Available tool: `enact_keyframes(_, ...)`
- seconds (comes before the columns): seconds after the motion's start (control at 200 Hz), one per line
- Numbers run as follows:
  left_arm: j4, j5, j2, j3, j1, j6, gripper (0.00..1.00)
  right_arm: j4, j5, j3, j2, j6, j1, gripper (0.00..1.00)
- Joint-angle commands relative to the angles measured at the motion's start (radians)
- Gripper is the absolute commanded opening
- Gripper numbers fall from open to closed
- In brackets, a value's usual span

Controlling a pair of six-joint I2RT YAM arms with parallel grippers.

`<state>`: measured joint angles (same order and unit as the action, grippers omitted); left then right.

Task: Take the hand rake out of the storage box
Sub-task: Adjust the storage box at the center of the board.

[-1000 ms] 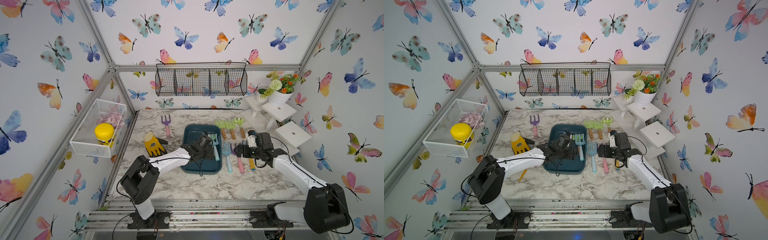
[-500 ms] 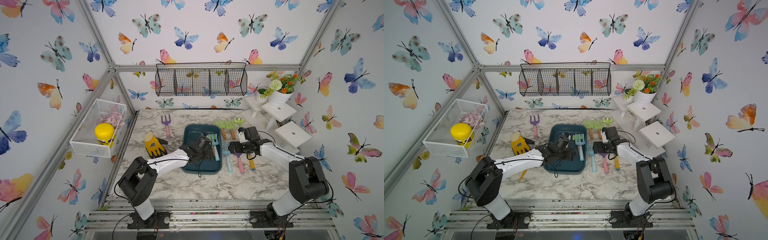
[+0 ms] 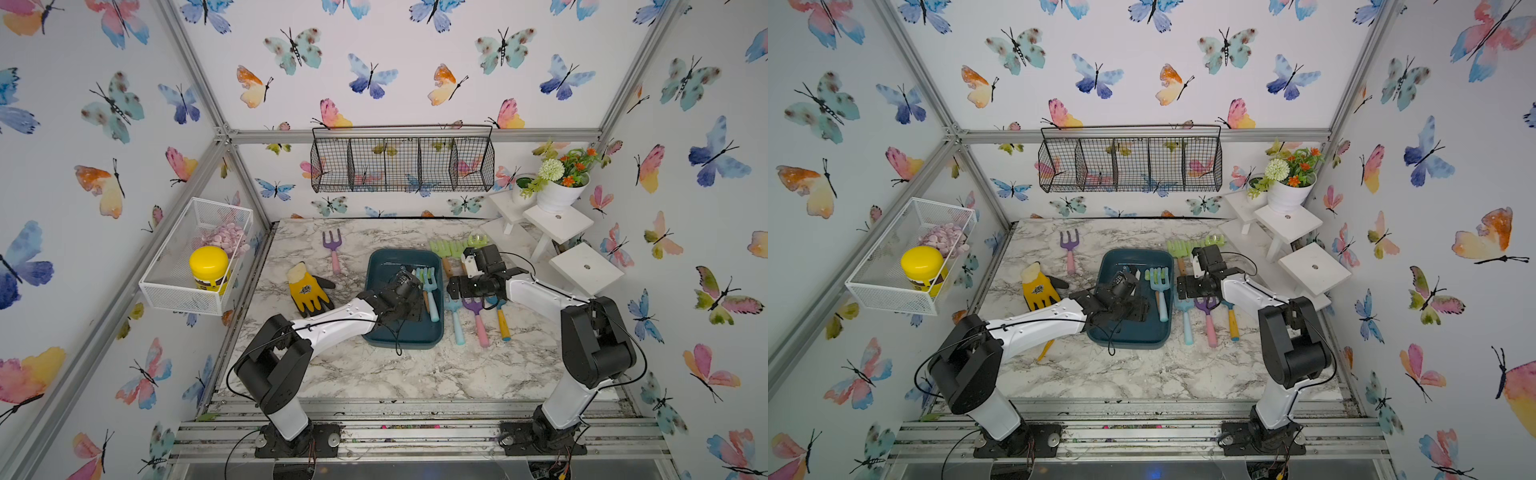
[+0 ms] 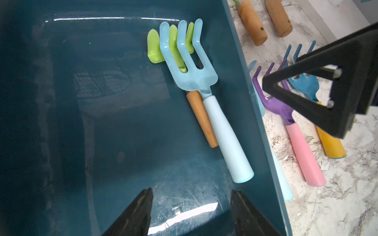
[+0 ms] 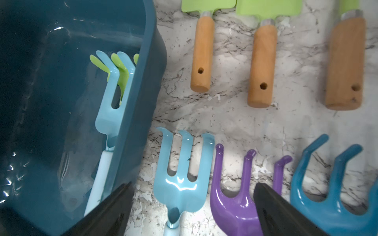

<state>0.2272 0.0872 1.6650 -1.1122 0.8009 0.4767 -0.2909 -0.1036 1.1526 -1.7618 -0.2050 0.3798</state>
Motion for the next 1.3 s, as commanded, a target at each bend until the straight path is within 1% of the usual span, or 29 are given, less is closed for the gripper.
enact_keyframes(0.0,0.015,0.03,-0.031,-0.001,0.005,-0.003,0.66,-0.011,0.026,0.022,-0.02,0.012,0.01,0.99)
enact_keyframes(0.846,0.026,0.022,-0.039,-0.015,0.006,-0.003,0.66,0.019,-0.023,0.048,-0.054,0.013,0.022,0.99)
enact_keyframes(1.101,0.044,0.034,-0.027,-0.047,0.006,-0.015,0.66,0.028,-0.038,0.052,-0.082,0.013,0.023,0.99)
enact_keyframes(1.292,0.031,0.03,-0.017,-0.039,0.005,-0.013,0.66,0.045,-0.05,0.048,-0.077,0.02,0.033,0.99)
